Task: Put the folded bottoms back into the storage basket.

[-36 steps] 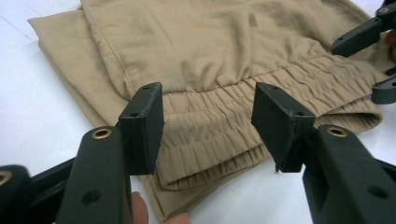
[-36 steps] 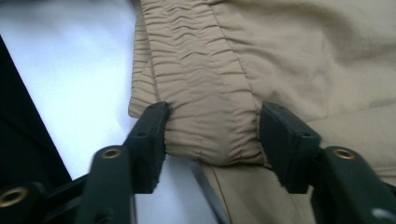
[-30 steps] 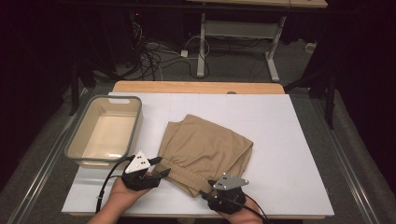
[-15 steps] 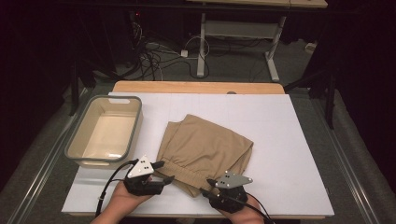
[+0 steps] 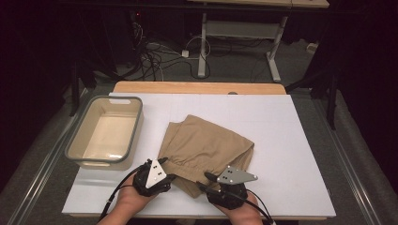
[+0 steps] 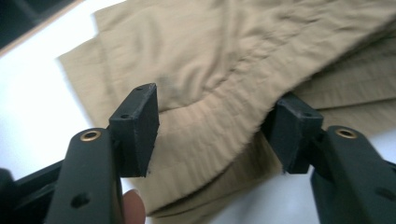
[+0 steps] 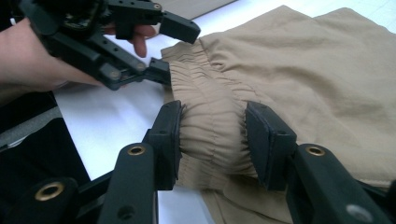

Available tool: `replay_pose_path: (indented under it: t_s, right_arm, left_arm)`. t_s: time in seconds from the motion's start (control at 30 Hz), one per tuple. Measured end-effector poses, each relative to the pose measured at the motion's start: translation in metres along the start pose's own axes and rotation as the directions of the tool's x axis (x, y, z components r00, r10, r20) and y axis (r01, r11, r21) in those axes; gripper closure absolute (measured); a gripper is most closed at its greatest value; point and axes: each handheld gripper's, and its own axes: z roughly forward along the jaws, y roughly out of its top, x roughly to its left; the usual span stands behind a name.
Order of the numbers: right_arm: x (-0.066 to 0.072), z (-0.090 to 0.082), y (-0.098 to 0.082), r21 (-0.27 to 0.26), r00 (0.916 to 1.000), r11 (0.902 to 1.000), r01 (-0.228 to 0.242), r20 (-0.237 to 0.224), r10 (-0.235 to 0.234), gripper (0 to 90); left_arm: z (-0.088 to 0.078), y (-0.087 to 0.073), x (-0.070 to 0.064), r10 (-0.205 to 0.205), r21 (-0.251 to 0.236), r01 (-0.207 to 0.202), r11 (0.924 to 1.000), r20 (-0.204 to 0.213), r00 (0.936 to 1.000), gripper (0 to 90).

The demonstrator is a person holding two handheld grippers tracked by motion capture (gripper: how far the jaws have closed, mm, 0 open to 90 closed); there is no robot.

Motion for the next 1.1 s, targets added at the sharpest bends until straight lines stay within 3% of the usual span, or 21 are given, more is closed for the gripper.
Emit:
replay_pose_path:
  t_s: [0.2, 0.3, 0.4, 0.53, 0.6, 0.67, 0.73, 0.8, 0.87, 0.97, 1.03, 1.1]
  right_arm:
    - [0.006, 0.003, 0.000, 0.001, 0.9999, 0.9999, 0.015, -0.004, -0.015, 59.3]
    - [0.007, 0.001, 0.003, -0.019, 0.9999, 0.9997, 0.015, -0.001, -0.015, 59.3]
    - [0.010, -0.002, 0.005, -0.027, 0.9996, 0.9992, 0.029, 0.001, -0.029, 59.2]
    - [0.014, 0.004, 0.000, 0.000, 0.9989, 0.9989, 0.046, -0.008, -0.046, 58.9]
    - [0.015, 0.011, -0.005, 0.021, 0.9991, 0.9994, 0.029, -0.033, -0.028, 58.9]
    - [0.018, 0.019, -0.010, 0.049, 0.9983, 0.9982, 0.033, -0.051, -0.030, 58.1]
    - [0.024, 0.027, -0.015, 0.080, 0.9969, 0.9946, 0.067, -0.046, -0.064, 56.3]
    - [0.024, 0.030, -0.016, 0.082, 0.9973, 0.9948, 0.060, -0.047, -0.056, 54.6]
    - [0.022, 0.029, -0.016, 0.078, 0.9972, 0.9955, 0.052, -0.057, -0.048, 53.2]
    - [0.021, 0.028, -0.017, 0.077, 0.9976, 0.9960, 0.045, -0.055, -0.041, 51.9]
    - [0.021, 0.028, -0.018, 0.078, 0.9975, 0.9956, 0.051, -0.053, -0.047, 51.9]
    - [0.020, 0.028, -0.018, 0.078, 0.9972, 0.9954, 0.056, -0.055, -0.052, 52.0]
  left_arm:
    - [0.002, -0.008, 0.000, 0.032, 0.028, -0.031, 0.9991, -0.045, 0.9985, 42.1]
    - [-0.002, -0.010, 0.003, 0.019, 0.026, -0.017, 0.9995, -0.065, 0.9977, 42.7]
    - [-0.006, -0.014, 0.008, -0.002, 0.005, 0.003, 1.0000, -0.069, 0.9976, 49.8]
    - [-0.015, -0.013, 0.013, -0.017, -0.034, 0.013, 0.9993, -0.119, 0.9928, 66.6]
    - [-0.019, -0.013, 0.017, -0.043, -0.038, 0.039, 0.9985, -0.113, 0.9927, 67.6]
    - [-0.021, -0.017, 0.020, -0.048, -0.012, 0.047, 0.9988, -0.121, 0.9915, 67.6]
    - [-0.021, -0.024, 0.025, -0.060, 0.040, 0.064, 0.9972, -0.090, 0.9941, 67.2]
    - [-0.023, -0.030, 0.029, -0.094, 0.085, 0.100, 0.9913, -0.076, 0.9927, 63.5]
    - [-0.032, -0.031, 0.034, -0.156, 0.070, 0.159, 0.9848, -0.046, 0.9867, 58.9]
    - [-0.049, -0.027, 0.040, -0.247, 0.008, 0.247, 0.9691, 0.051, 0.9678, 56.6]
    - [-0.057, -0.020, 0.039, -0.265, -0.044, 0.270, 0.9619, 0.099, 0.9592, 57.4]
    - [-0.064, -0.012, 0.036, -0.267, -0.125, 0.288, 0.9494, 0.164, 0.9497, 59.1]
